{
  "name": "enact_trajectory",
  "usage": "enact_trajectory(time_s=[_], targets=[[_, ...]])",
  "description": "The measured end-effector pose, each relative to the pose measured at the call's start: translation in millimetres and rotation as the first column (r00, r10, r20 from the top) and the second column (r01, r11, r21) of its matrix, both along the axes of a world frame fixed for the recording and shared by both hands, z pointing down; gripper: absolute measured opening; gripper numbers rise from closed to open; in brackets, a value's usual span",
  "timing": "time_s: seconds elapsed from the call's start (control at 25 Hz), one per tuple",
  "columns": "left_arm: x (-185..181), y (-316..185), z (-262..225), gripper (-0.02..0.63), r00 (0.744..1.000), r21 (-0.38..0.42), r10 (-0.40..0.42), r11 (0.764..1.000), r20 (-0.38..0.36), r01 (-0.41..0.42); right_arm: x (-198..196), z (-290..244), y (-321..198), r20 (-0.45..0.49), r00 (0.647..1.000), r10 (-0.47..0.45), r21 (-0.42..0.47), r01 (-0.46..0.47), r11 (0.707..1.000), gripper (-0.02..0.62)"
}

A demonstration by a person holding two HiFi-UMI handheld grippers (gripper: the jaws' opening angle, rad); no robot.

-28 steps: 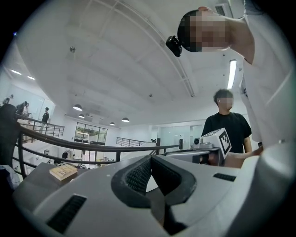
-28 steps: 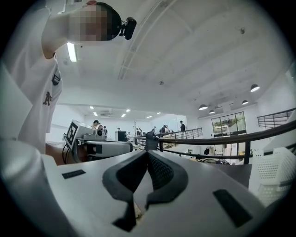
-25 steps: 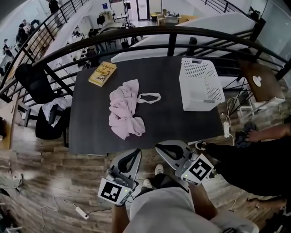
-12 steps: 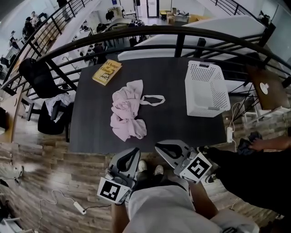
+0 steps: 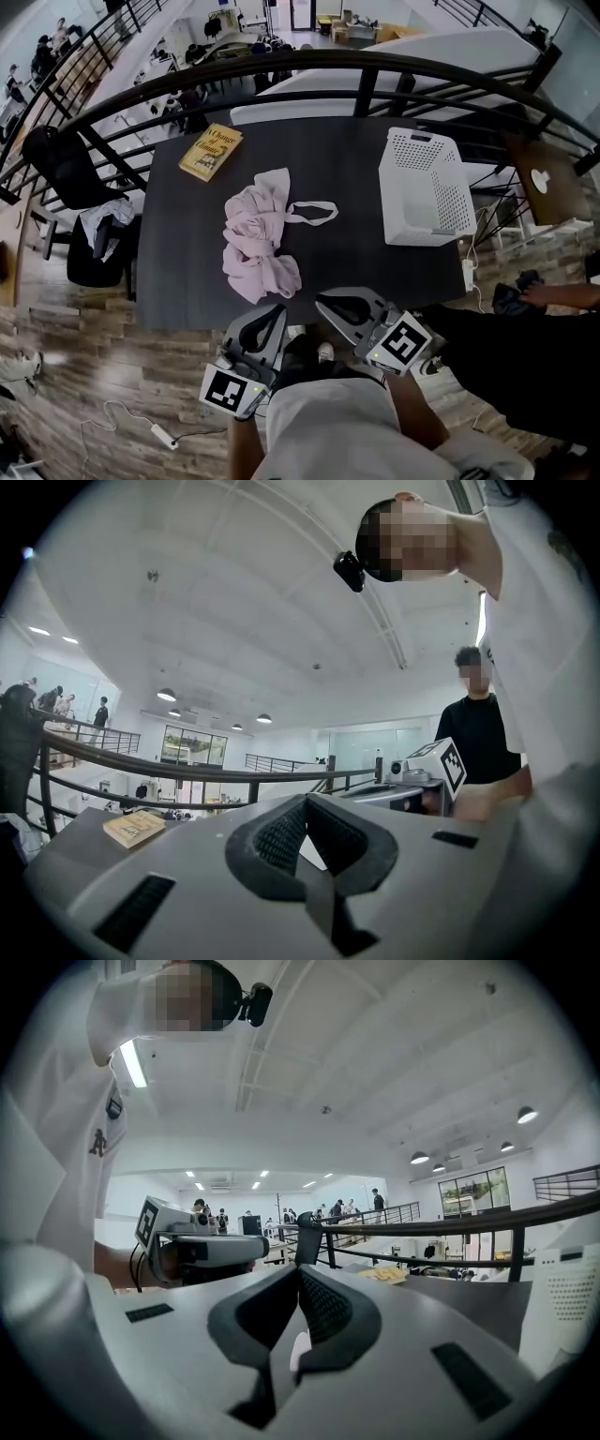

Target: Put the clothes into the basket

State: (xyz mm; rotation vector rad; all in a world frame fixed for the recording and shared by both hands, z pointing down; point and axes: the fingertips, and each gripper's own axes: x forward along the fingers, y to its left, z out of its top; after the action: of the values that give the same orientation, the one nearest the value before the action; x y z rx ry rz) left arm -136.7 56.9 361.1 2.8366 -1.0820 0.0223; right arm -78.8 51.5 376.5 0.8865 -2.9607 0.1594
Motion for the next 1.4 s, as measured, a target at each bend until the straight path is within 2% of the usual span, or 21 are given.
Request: enact_trajectory(time_s=[0.28,0.92,1.16,1.4], targets=[[-7.5,-31.1,10.9,0.003,0.999,-0.049,0.025,0.998,-0.019,-0.026,-10.1,12.7,-31.2,-0.02,1.0,0.01,-0.05,-0.011,0.999,0.017],[-39.9,-102.3,31.2,0.003,0.998,-0.093,0.056,0.994,-0.022,-0.058,-38.1,38.2,-100.4,-0.082,0.997,0.009,-0.079,-0.015,0.997,0.017],[-42.0,-116.0,43.0,0.003,0.999,-0.116,0.038,0.993,-0.004,-0.038,-36.6,56.4,-115.4,-0.127,0.992,-0.015,-0.114,0.001,0.993,0.018],[-44.8,-126.5,55.8,0.003,1.0,-0.134,-0.02,0.991,0.001,0.02,-39.0,79.7,-126.0,-0.168,0.982,-0.088,-0.138,0.064,0.988,0.02]])
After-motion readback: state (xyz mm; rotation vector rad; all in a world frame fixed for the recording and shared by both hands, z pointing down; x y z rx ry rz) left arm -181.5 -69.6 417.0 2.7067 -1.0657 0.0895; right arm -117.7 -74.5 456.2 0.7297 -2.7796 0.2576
